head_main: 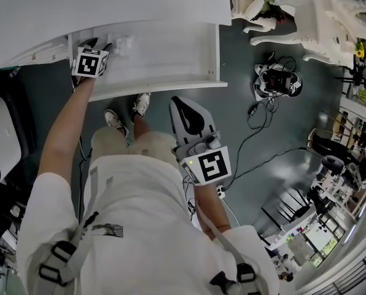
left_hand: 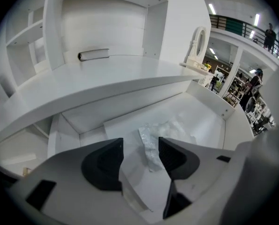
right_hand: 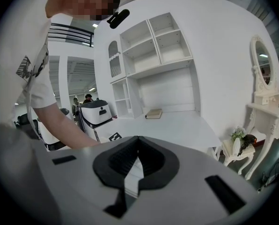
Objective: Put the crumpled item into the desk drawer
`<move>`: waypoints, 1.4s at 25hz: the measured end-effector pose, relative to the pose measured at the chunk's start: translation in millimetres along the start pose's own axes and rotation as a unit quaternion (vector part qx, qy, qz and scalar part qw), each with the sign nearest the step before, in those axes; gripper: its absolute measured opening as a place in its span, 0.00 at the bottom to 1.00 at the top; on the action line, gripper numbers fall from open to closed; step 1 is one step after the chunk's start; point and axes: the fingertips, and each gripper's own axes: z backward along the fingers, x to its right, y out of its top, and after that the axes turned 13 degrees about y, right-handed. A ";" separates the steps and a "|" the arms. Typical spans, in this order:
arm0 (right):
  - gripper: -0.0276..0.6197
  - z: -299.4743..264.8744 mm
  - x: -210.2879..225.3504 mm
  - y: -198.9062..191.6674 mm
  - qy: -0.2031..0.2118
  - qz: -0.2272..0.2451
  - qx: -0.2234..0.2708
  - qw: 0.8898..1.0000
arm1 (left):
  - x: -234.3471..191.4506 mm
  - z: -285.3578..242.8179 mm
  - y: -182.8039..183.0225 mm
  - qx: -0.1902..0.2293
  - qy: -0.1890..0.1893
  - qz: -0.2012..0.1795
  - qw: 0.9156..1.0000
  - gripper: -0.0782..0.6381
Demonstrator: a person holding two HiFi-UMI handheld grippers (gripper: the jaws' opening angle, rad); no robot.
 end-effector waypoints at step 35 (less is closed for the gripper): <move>0.06 -11.4 -119.9 87.0 0.047 0.050 0.084 0.994 | -85.5 251.0 14.8 0.207 -0.024 0.075 0.975 0.13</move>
